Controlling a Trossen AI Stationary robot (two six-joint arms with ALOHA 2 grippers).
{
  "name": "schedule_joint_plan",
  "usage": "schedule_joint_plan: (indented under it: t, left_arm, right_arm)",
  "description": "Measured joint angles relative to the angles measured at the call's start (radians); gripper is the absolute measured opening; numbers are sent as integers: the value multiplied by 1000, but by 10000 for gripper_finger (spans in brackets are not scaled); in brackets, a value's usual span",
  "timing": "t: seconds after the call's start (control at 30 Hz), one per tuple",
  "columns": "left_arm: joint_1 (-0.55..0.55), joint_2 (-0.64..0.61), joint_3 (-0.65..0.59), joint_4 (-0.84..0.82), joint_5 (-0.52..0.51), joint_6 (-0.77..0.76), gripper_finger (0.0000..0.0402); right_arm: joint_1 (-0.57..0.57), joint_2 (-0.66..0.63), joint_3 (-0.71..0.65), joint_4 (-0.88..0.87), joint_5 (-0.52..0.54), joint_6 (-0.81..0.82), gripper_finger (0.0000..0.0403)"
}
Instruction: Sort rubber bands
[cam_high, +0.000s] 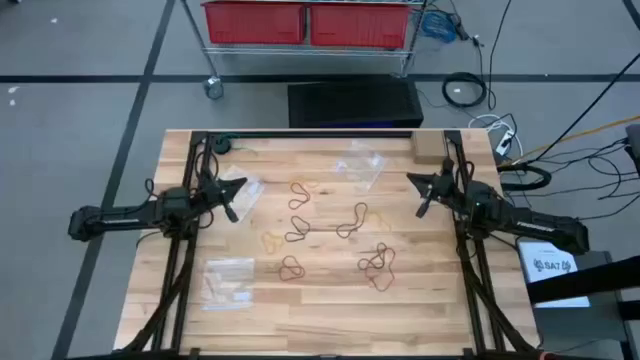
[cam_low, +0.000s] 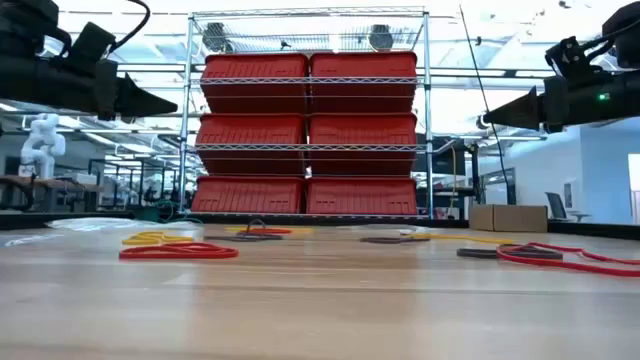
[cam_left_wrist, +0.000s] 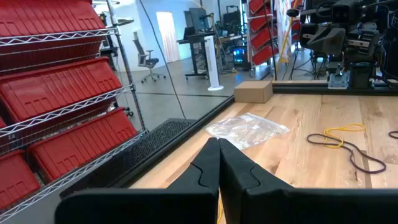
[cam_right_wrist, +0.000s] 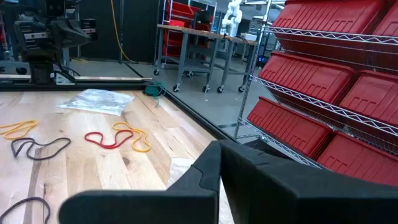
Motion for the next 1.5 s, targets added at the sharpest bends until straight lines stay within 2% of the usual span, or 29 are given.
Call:
schedule_joint_plan:
  t: [1.37, 1.5]
  left_arm:
    - [0, 0, 0, 0, 0, 1, 2]
    - [4, 0, 0, 17, -19, 71, 2]
  right_arm:
    - [0, 0, 0, 0, 0, 0, 0]
    - [0, 0, 0, 0, 0, 0, 0]
